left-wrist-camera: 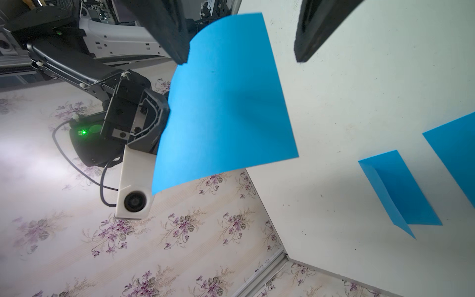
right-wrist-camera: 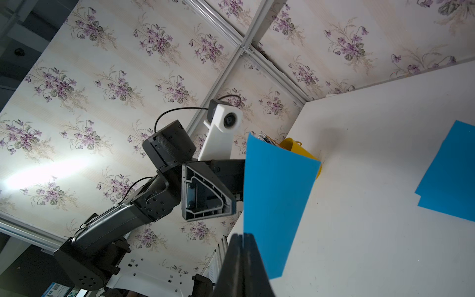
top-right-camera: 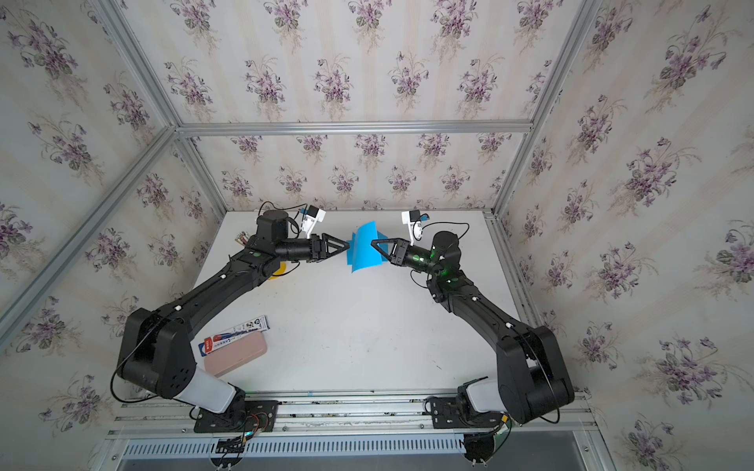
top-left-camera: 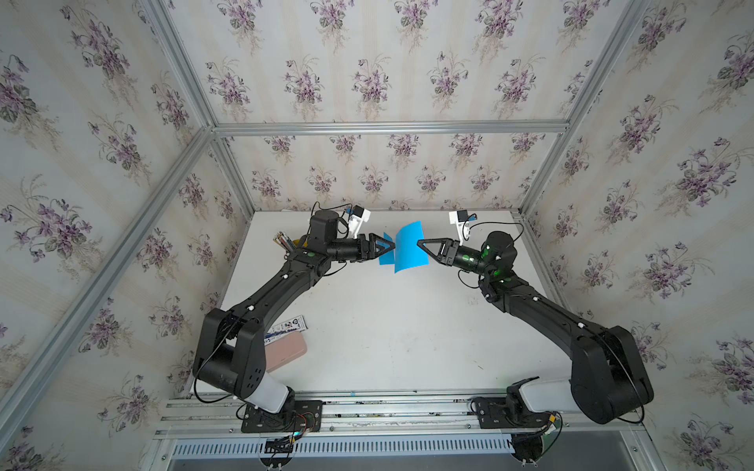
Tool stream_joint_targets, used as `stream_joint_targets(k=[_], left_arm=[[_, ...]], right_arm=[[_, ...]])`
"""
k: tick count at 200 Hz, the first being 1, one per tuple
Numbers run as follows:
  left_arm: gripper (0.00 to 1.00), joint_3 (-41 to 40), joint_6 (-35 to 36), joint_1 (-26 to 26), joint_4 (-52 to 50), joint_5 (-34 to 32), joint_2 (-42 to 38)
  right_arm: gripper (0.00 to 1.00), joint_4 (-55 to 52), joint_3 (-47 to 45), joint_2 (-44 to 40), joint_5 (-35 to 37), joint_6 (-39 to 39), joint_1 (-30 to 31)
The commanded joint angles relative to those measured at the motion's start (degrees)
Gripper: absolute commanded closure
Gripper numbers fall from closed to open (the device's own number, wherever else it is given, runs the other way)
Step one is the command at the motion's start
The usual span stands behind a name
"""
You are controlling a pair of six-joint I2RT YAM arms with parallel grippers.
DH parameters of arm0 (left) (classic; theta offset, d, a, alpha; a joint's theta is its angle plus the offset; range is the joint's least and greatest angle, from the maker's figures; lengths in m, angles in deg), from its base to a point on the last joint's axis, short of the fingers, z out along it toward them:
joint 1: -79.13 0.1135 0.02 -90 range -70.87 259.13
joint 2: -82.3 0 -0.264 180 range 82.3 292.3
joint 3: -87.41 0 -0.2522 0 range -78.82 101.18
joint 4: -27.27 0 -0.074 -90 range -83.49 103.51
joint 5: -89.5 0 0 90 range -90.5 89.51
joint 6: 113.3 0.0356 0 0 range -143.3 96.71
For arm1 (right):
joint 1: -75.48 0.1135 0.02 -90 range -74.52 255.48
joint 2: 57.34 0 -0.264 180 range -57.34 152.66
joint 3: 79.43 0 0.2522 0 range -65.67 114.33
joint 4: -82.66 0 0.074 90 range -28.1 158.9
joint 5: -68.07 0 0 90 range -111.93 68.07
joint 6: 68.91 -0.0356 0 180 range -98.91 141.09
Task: Fold the square paper along the opposite sides
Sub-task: Pick up the paper from the center of the board.
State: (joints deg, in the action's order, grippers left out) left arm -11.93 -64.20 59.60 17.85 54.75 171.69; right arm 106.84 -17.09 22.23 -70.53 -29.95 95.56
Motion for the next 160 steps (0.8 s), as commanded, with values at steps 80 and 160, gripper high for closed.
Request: stream_joint_targets(k=[80, 160], left_arm=[[0.51, -5.4, -11.9, 0.1, 21.9, 5.3, 0.3], [0.85, -5.5, -8.2, 0.2, 16.4, 3.3, -1.2]], right_arm=[[1.00, -2.3, 1.1, 0.4, 1.5, 0.9, -0.3], [1.00, -3.2, -0.5, -1.2, 4.0, 1.7, -1.2]])
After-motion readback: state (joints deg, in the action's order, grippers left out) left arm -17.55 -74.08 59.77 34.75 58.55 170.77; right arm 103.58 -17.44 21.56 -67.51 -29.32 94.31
